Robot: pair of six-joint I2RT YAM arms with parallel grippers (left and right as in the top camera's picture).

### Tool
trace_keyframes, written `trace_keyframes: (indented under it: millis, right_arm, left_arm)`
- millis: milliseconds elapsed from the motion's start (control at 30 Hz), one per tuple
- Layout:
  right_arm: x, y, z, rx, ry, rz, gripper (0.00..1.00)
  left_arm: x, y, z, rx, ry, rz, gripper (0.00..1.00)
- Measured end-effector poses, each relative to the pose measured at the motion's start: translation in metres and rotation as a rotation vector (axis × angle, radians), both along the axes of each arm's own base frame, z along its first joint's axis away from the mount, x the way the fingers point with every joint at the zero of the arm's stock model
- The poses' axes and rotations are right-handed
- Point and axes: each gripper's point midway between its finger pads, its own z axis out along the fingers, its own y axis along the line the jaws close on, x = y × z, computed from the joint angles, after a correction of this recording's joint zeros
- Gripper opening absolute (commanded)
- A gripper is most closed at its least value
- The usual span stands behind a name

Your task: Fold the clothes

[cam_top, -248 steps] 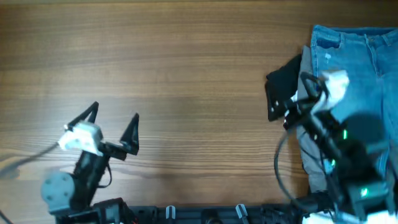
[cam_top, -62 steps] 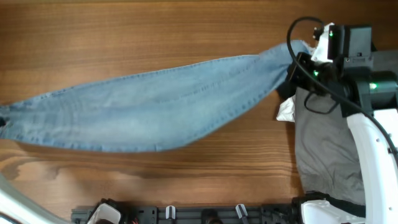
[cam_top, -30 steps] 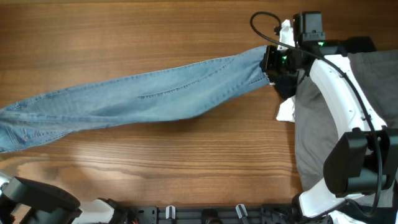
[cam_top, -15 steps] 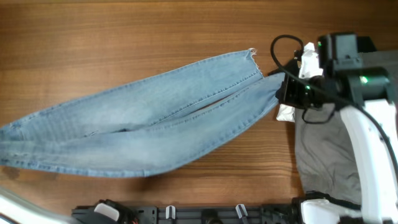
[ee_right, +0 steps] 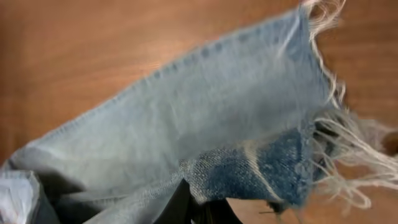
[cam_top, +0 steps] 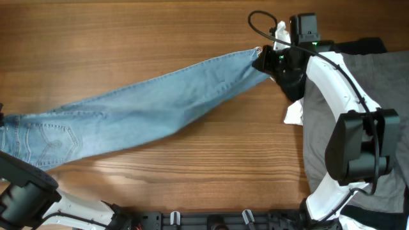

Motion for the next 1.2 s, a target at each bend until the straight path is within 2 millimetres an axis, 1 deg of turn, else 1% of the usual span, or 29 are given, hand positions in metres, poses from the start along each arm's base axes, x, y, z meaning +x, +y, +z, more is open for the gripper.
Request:
trace_keyframes:
  millis: [67,200,267,333,367,400,433,467,500,533,567,600,633,700,733,767,800,833,867,900,933,967,1033,1100,1167,1200]
  right_arm:
    - [0.011,-0.001,0.005,0.0,-0.042,-0.025,0.05]
    - [0.019,-0.012,0.002,-0.04,-0.04,-0.107,0.04]
    - [0.019,-0.014,-0.006,-0.05,-0.018,-0.125,0.04]
    - [0.014,-0.016,-0.022,-0.058,0.038,-0.138,0.04]
    - [0.009,-0.017,-0.033,-0.069,0.075,-0.135,0.04]
    - [0.006,-0.017,-0.035,-0.074,0.087,-0.129,0.05]
    - [-0.002,-0.018,-0.036,-0.083,0.122,-0.12,0.04]
    - [-0.019,-0.019,-0.036,-0.096,0.188,-0.11,0.04]
    - [-0.034,-0.021,-0.034,-0.105,0.248,-0.107,0.04]
    - [-0.055,-0.021,-0.028,-0.104,0.33,-0.1,0.04]
    - [-0.064,-0.016,-0.02,-0.076,0.356,-0.089,0.04]
    - [-0.067,-0.011,-0.014,-0.045,0.363,-0.078,0.04]
    - [-0.065,-0.006,-0.009,-0.012,0.353,-0.067,0.05]
    - [-0.061,-0.002,-0.006,0.025,0.348,-0.083,0.05]
    - [-0.054,-0.001,-0.005,0.043,0.347,-0.127,0.08]
    - [-0.05,-0.002,-0.004,0.048,0.348,-0.159,0.17]
    - [-0.042,-0.002,-0.003,0.058,0.325,-0.187,0.17]
    - [-0.016,-0.001,0.006,0.078,0.214,-0.199,0.07]
    - [-0.006,-0.001,0.01,0.084,0.167,-0.199,0.04]
    - [0.003,-0.001,0.014,0.089,0.125,-0.206,0.04]
    - [0.018,-0.001,0.02,0.09,0.056,-0.211,0.05]
    - [0.024,-0.002,0.02,0.091,0.041,-0.227,0.04]
    - [0.027,-0.002,0.009,0.086,0.062,-0.248,0.04]
    - [0.023,-0.003,0.001,0.072,0.091,-0.253,0.04]
    - [0.013,-0.004,0.0,0.06,0.126,-0.248,0.04]
    - [0.002,-0.005,0.004,0.052,0.155,-0.247,0.04]
  left_arm:
    - [-0.005,0.004,0.0,0.02,0.025,0.017,0.04]
    - [-0.011,0.009,0.0,0.045,0.058,0.039,0.04]
    - [-0.014,0.011,0.0,0.059,0.075,0.05,0.04]
    - [-0.016,0.013,0.0,0.066,0.084,0.056,0.05]
    - [-0.017,0.013,0.0,0.068,0.088,0.058,0.05]
    - [-0.017,0.014,0.0,0.07,0.09,0.06,0.04]
    - [-0.018,0.014,0.0,0.07,0.092,0.061,0.04]
    - [-0.018,0.013,-0.001,0.07,0.096,0.062,0.04]
    - [-0.019,0.013,-0.001,0.068,0.098,0.063,0.04]
    - [-0.019,0.013,-0.001,0.067,0.099,0.062,0.05]
    - [-0.02,0.013,-0.002,0.065,0.101,0.062,0.05]
    - [-0.02,0.013,-0.002,0.064,0.101,0.062,0.05]
    - [-0.02,0.012,-0.002,0.064,0.102,0.062,0.05]
    - [-0.02,0.012,-0.002,0.062,0.104,0.062,0.06]
    - [-0.02,0.012,-0.002,0.06,0.105,0.062,0.06]
    - [-0.021,0.011,-0.003,0.06,0.106,0.062,0.06]
    - [-0.021,0.011,-0.003,0.059,0.107,0.062,0.06]
    - [-0.021,0.011,-0.003,0.06,0.109,0.063,0.06]
    - [-0.021,0.011,-0.003,0.06,0.109,0.064,0.06]
    - [-0.022,0.011,-0.003,0.06,0.11,0.064,0.06]
    - [-0.022,0.011,-0.003,0.059,0.112,0.064,0.06]
    - [-0.022,0.011,-0.003,0.059,0.114,0.065,0.06]
    - [-0.022,0.011,-0.003,0.058,0.115,0.065,0.06]
    - [-0.022,0.011,-0.004,0.057,0.115,0.065,0.06]
    - [-0.023,0.011,-0.004,0.057,0.115,0.065,0.06]
    - [-0.023,0.011,-0.004,0.057,0.116,0.065,0.06]
